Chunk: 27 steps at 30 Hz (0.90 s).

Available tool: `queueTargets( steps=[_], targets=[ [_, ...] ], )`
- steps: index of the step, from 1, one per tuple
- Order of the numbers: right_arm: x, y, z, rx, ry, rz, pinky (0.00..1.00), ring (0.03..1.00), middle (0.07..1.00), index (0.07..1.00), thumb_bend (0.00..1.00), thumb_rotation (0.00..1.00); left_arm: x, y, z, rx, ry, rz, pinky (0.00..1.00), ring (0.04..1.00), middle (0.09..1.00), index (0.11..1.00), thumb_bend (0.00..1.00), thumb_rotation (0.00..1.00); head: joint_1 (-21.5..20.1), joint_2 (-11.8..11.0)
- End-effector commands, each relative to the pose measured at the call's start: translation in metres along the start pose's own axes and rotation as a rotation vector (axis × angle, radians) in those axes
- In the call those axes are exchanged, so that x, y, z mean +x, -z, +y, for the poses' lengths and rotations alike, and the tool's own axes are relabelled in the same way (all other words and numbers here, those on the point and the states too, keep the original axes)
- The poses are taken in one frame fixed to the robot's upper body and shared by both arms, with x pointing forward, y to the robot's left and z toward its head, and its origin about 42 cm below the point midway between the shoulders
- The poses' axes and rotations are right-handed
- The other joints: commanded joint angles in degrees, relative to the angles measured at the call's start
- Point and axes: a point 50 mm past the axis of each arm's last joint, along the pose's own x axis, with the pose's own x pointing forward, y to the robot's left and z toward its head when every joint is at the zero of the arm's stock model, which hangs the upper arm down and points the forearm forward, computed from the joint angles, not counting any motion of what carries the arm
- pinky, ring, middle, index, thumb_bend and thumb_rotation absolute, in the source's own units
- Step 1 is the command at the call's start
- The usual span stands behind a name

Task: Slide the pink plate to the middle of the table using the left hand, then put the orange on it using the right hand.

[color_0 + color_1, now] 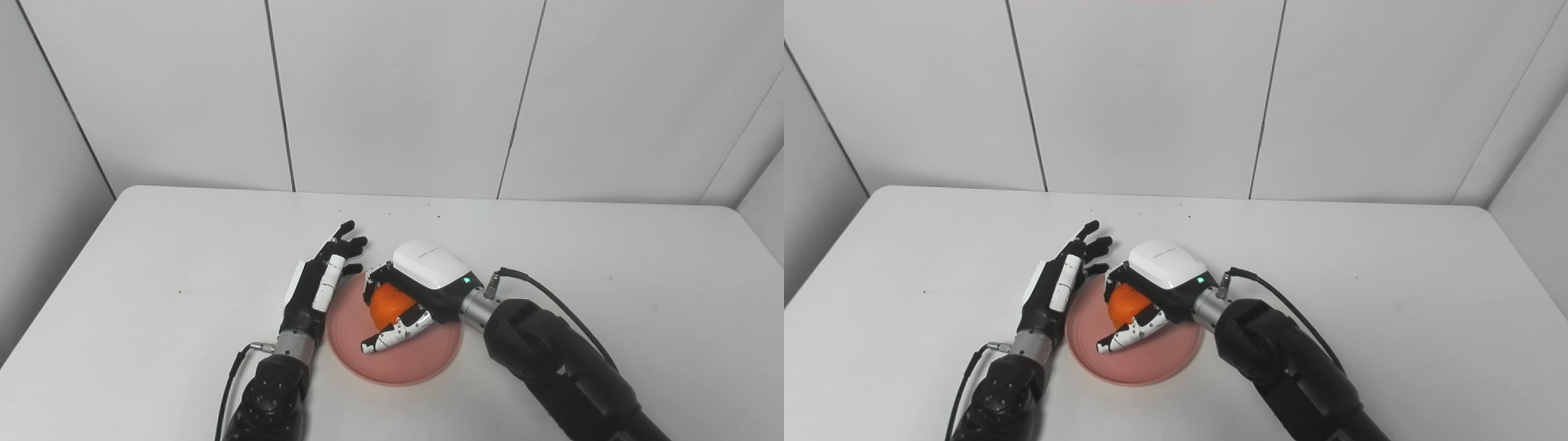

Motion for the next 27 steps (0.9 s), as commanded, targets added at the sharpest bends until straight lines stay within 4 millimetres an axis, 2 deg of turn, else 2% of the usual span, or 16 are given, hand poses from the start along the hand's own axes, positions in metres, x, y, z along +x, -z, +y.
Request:
queueTargets(
  steps=[1,3,5,7,12,18,21,24,26,27],
  targets=[
    [0.012,-0.007,-0.036,-0.056,0.053,-0.083,0.31,0.365,0.418,0.491,0.59,0.62,-0.003,0.01,-0.008,-0.012,0.019,0.054,0.76,0.861,0.82,0.875,0.89,1.0,-0.1,0.1],
    [0.014,-0.007,-0.038,-0.047,0.041,-0.093,0.31,0.365,0.416,0.49,0.59,0.63,-0.003,0.01,-0.009,-0.015,0.02,0.055,0.75,0.856,0.815,0.869,0.89,1.0,0.0,0.2],
    [0.016,-0.009,-0.041,-0.041,0.034,-0.105,0.28,0.337,0.397,0.56,0.59,0.57,-0.003,0.011,-0.01,-0.023,0.022,0.062,0.77,0.871,0.844,0.862,0.89,1.0,0.0,0.1],
    [0.019,-0.011,-0.043,-0.043,0.032,-0.118,0.27,0.322,0.389,0.583,0.59,0.52,-0.003,0.012,-0.011,-0.032,0.024,0.069,0.78,0.898,0.887,0.87,0.9,1.0,0.0,0.1],
    [0.024,-0.014,-0.051,-0.063,0.036,-0.118,0.25,0.309,0.385,0.637,0.6,0.52,-0.002,0.013,-0.011,-0.017,0.025,0.075,0.74,0.918,0.943,0.913,0.89,1.0,0.0,0.1],
    [0.026,-0.017,-0.055,-0.086,0.046,-0.122,0.28,0.344,0.416,0.619,0.59,0.56,-0.003,0.012,-0.011,-0.019,0.017,0.09,0.74,0.954,0.975,0.943,0.84,1.0,0.0,0.0],
    [0.024,-0.018,-0.055,-0.112,0.05,-0.133,0.31,0.376,0.452,0.6,0.61,0.59,-0.004,0.013,-0.011,-0.019,0.017,0.093,0.75,0.939,0.96,0.94,0.85,1.0,0.0,0.0],
    [0.022,-0.018,-0.054,-0.178,0.049,-0.149,0.35,0.429,0.497,0.606,0.65,0.64,-0.003,0.014,-0.011,-0.015,0.018,0.077,0.76,0.889,0.907,0.915,0.87,1.0,-0.2,0.1],
    [0.021,-0.018,-0.053,-0.235,0.028,-0.144,0.4,0.482,0.55,0.641,0.71,0.7,-0.004,0.014,-0.011,0.012,0.013,0.056,0.75,0.84,0.867,0.889,0.86,1.0,-0.2,0.1],
    [0.021,-0.018,-0.053,-0.267,0.011,-0.14,0.44,0.525,0.592,0.674,0.75,0.75,-0.004,0.014,-0.011,0.028,0.013,0.045,0.75,0.823,0.859,0.888,0.84,1.0,-0.3,0.1]
  ],
)
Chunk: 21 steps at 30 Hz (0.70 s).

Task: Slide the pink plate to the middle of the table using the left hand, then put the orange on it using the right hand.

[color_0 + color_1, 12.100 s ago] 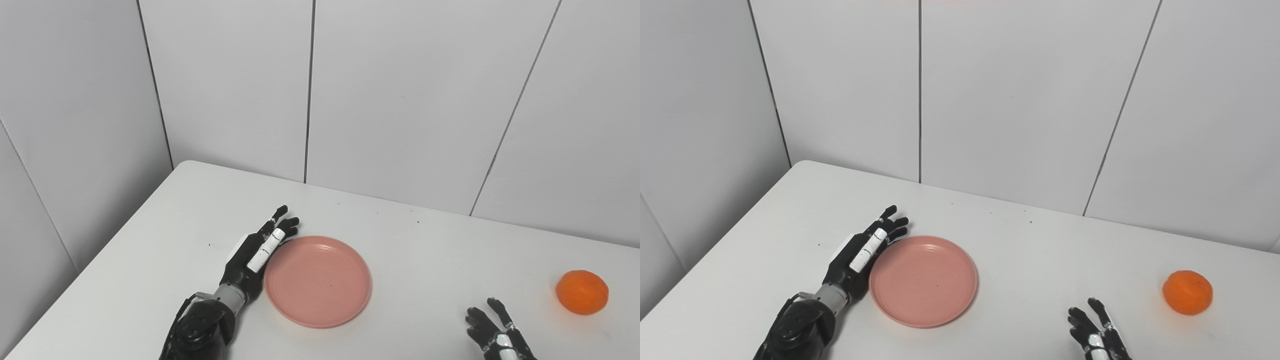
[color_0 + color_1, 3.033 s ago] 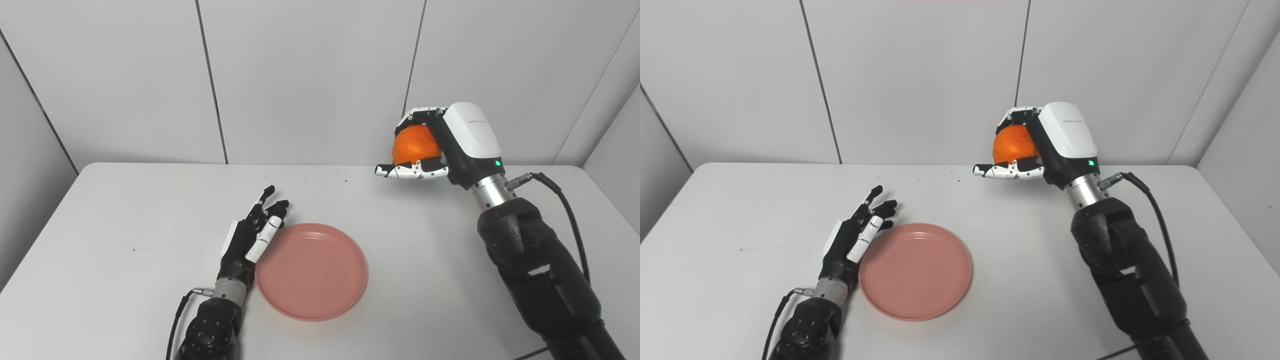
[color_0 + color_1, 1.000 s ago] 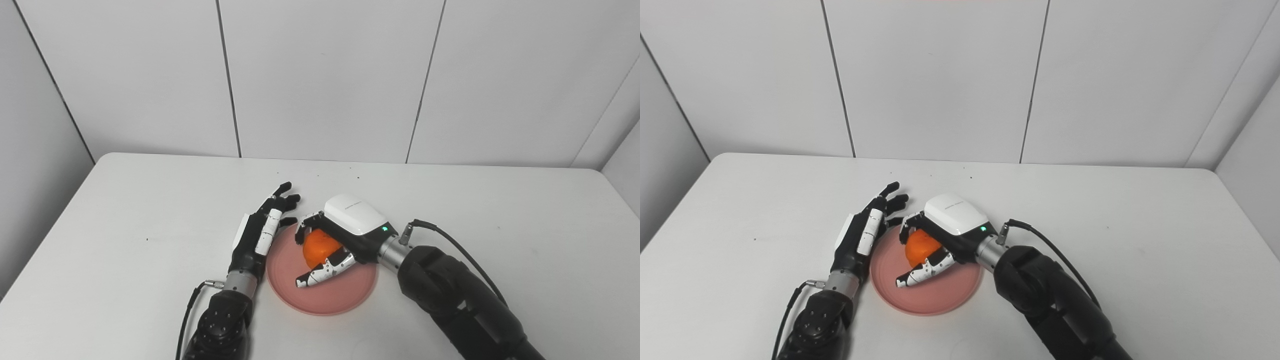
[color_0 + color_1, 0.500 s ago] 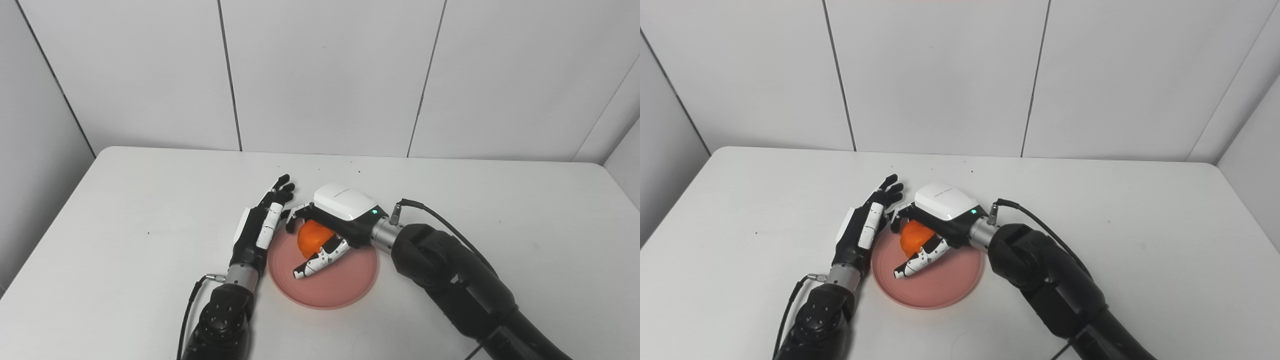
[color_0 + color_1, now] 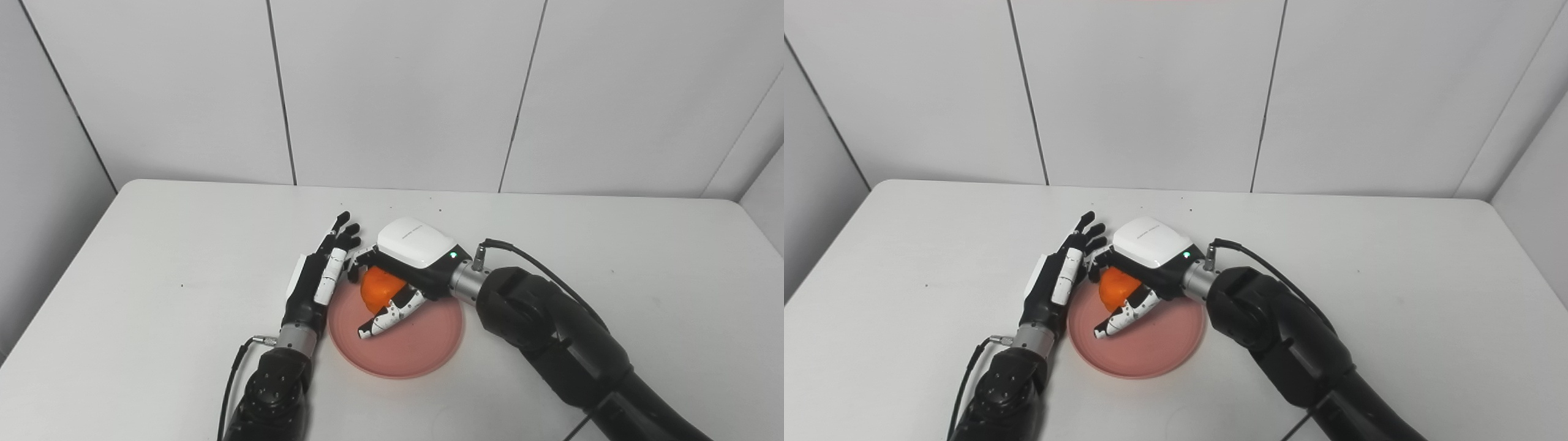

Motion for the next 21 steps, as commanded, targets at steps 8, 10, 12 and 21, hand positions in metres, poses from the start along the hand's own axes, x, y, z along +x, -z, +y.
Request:
queueTargets(
  steps=[8,10,12,21],
  targets=[
    [0.004,0.003,-0.029,-0.136,-0.032,-0.015,0.73,0.782,0.782,0.762,0.88,0.93,-0.003,0.013,-0.008,-0.005,0.031,0.0,0.71,0.765,0.772,0.798,0.84,1.0,-0.4,0.0],
    [0.003,0.004,-0.029,-0.142,-0.041,-0.01,0.81,0.826,0.813,0.773,0.89,0.96,-0.004,0.014,-0.008,0.017,0.023,0.013,0.7,0.764,0.775,0.79,0.84,1.0,-0.4,0.0],
    [0.003,0.004,-0.03,-0.144,-0.042,-0.009,0.86,0.848,0.831,0.778,0.89,0.97,-0.004,0.014,-0.008,0.034,0.015,0.031,0.72,0.801,0.806,0.769,0.87,1.0,-0.4,-0.1],
    [0.003,0.007,-0.033,-0.143,-0.044,0.011,0.9,0.86,0.843,0.791,0.85,0.99,-0.007,0.012,-0.009,0.029,0.016,0.067,0.73,0.83,0.847,0.867,0.89,1.0,-0.5,-0.2]
  ],
)
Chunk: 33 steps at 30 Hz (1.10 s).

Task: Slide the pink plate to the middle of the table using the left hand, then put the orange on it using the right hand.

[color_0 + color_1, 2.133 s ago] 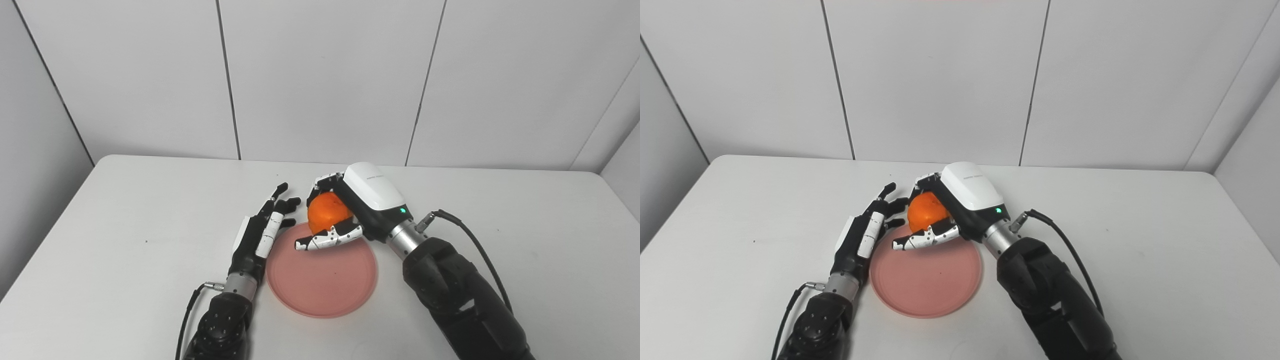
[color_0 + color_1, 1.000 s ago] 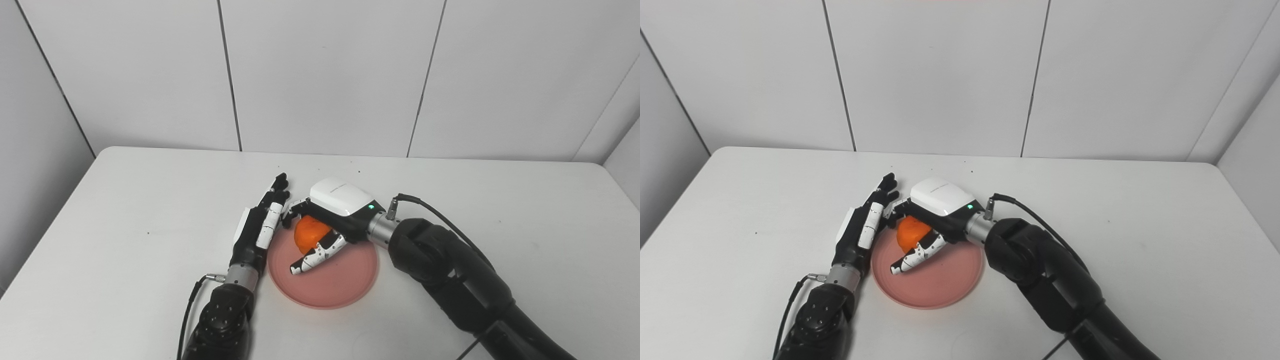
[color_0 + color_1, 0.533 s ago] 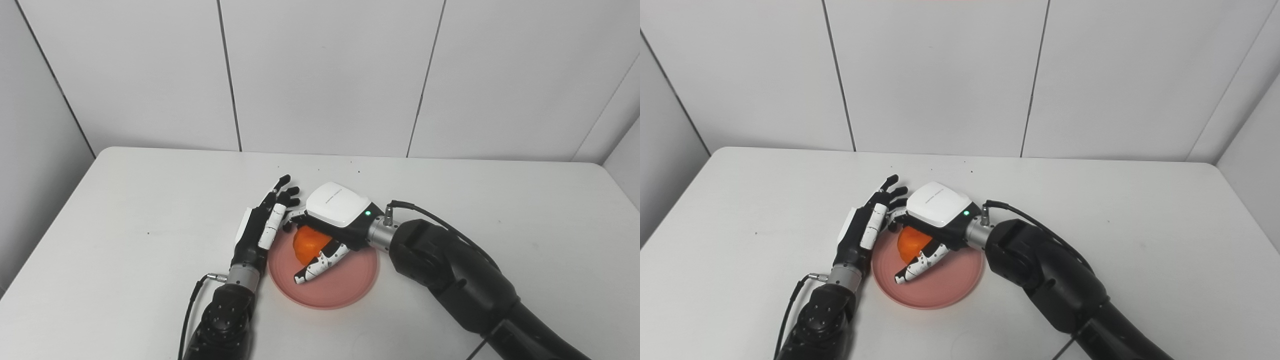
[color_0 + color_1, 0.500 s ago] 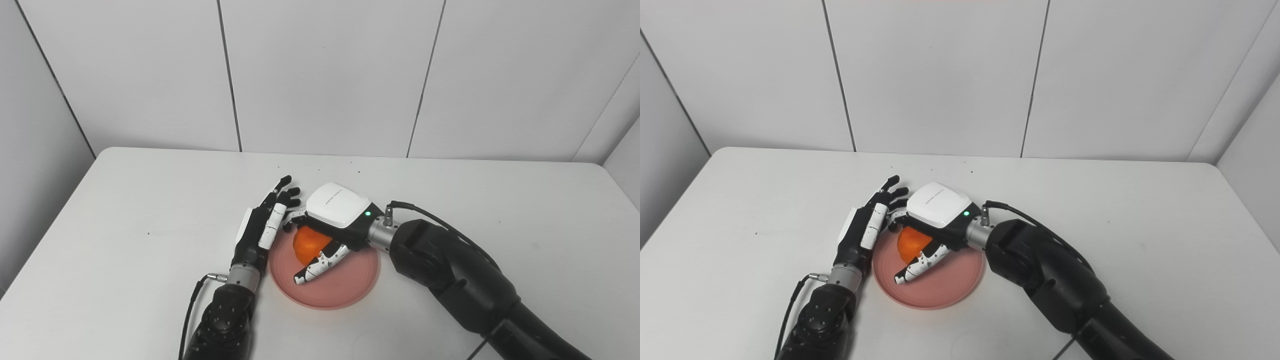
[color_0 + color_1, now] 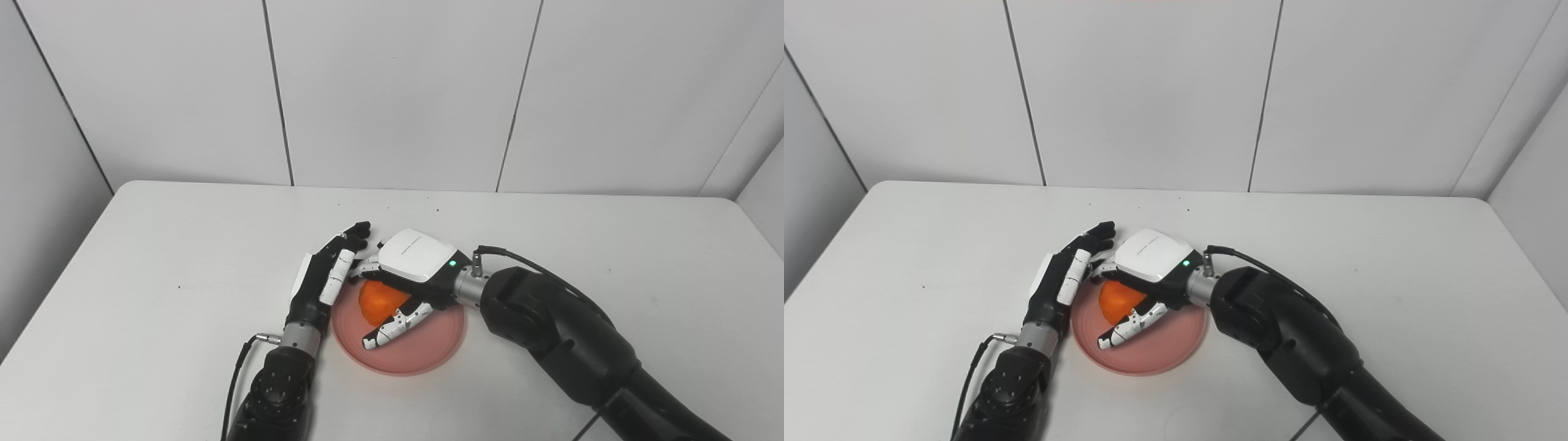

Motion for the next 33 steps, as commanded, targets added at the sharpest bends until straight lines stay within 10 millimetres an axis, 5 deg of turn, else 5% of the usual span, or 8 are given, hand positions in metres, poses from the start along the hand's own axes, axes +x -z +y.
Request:
queueTargets(
  steps=[1,8,13,19,27,33],
  targets=[
    [0.001,0.006,-0.035,-0.045,0.067,0.004,0.9,0.86,0.842,0.791,0.85,0.99,-0.009,0.013,-0.006,-0.027,0.019,0.07,0.72,0.825,0.846,0.866,0.89,1.0,0.1,0.0],
    [-0.003,0.012,-0.036,-0.001,0.142,-0.02,0.84,0.823,0.823,0.831,0.83,0.99,-0.006,0.014,-0.004,-0.041,0.034,0.06,0.71,0.838,0.819,0.899,0.88,1.0,0.3,-0.2],
    [-0.013,0.022,-0.042,0.061,0.379,-0.078,0.75,0.766,0.788,0.825,0.84,0.96,-0.005,0.014,-0.004,-0.052,0.027,0.079,0.71,0.952,0.966,0.894,0.86,1.0,0.3,-0.4],
    [-0.029,0.026,-0.04,0.164,0.71,-0.076,0.61,0.724,0.77,0.788,0.81,1.0,-0.003,0.013,-0.004,-0.078,0.029,0.069,0.78,0.877,0.779,0.889,0.88,1.0,1.0,-0.2],
    [-0.033,0.033,0.008,1.026,1.16,0.212,0.61,0.725,0.772,0.791,0.83,1.0,0.001,0.01,0.005,-0.117,-0.011,0.043,0.83,0.849,0.823,0.909,0.92,1.0,1.3,-0.3],
    [-0.033,0.041,0.059,1.5,1.172,0.317,0.84,0.834,0.837,0.84,0.82,1.0,0.011,0.0,0.016,-0.208,-0.119,0.005,0.88,0.883,0.859,0.919,0.93,1.0,1.3,0.0]
  ],
)
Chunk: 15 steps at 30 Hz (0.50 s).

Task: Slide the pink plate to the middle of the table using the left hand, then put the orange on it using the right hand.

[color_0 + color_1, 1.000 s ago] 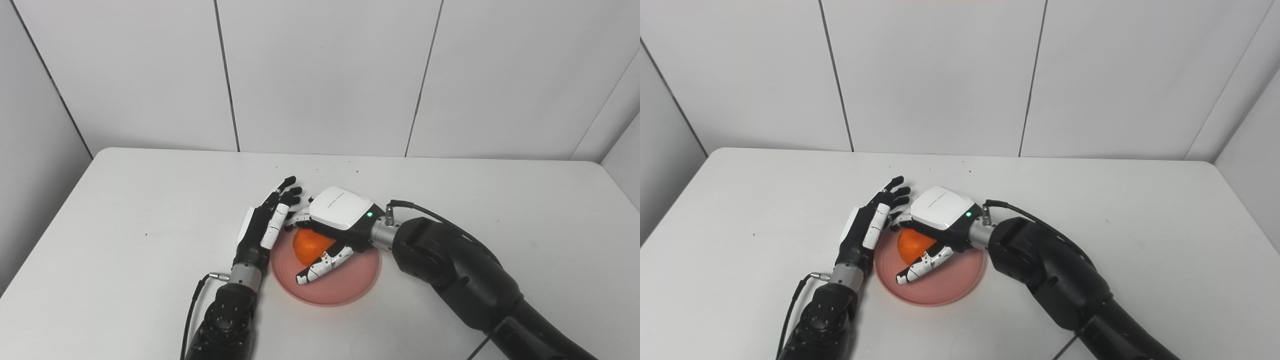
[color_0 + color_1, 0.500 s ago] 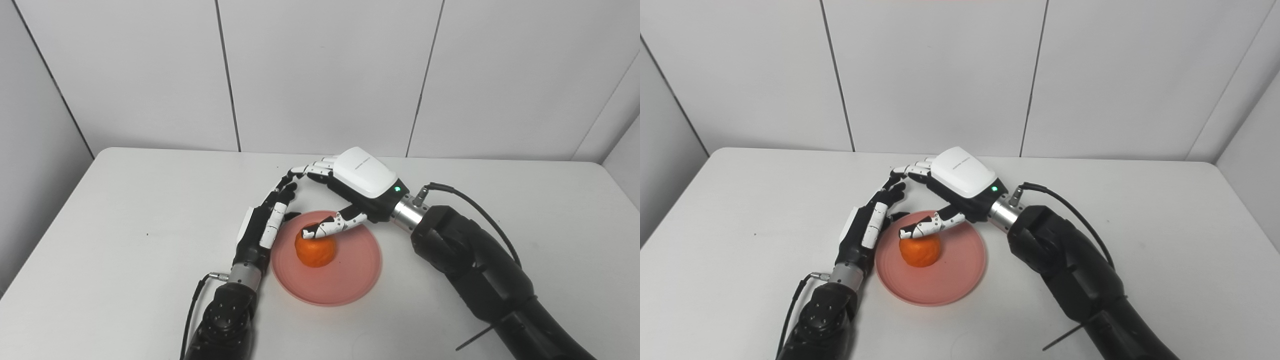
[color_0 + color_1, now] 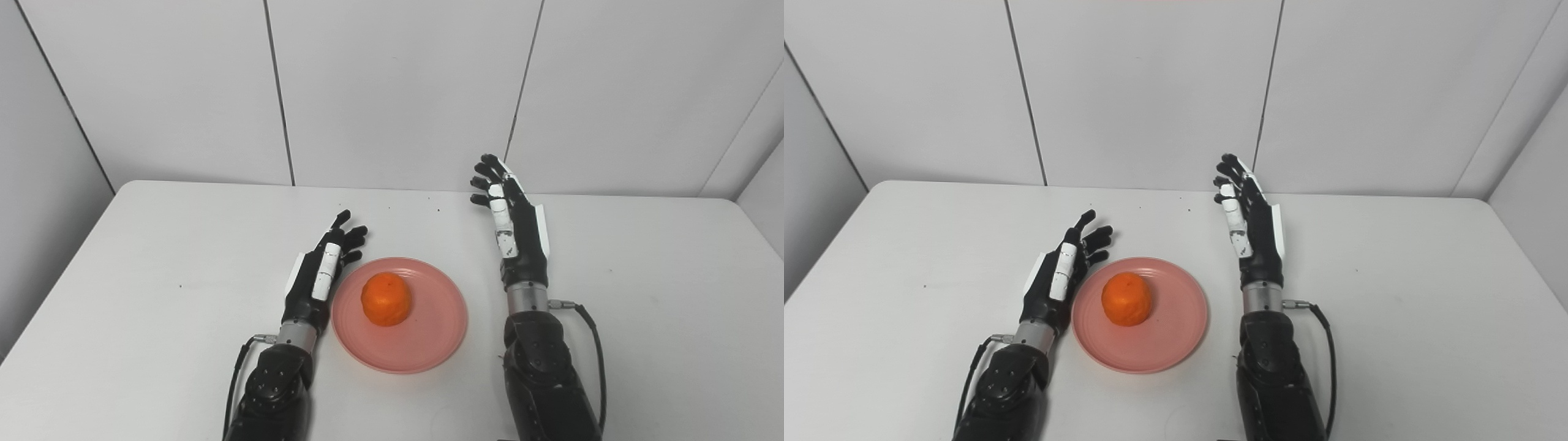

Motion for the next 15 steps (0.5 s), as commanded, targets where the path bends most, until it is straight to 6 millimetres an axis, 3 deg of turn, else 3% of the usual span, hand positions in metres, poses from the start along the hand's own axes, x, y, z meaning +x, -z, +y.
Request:
queueTargets(
  steps=[1,10,15],
  targets=[
    [0.007,-0.001,-0.001,0.098,0.012,0.016,0.86,0.852,0.844,0.845,0.84,1.0,0.009,-0.003,0.006,-0.035,-0.063,-0.011,0.89,0.892,0.863,0.918,0.93,1.0,0.1,0.0],
    [-0.01,0.049,-0.001,0.256,0.128,0.151,0.95,0.895,0.872,0.868,0.84,1.0,0.028,-0.012,0.006,0.1,-0.219,-0.103,0.92,0.915,0.916,0.903,0.87,1.0,0.1,0.1],
    [-0.025,0.068,-0.006,0.169,0.083,0.181,0.98,0.896,0.847,0.864,0.85,1.0,0.029,-0.005,-0.003,0.056,-0.239,-0.071,0.9,0.945,0.938,0.917,0.84,1.0,-0.1,0.4]
  ],
)
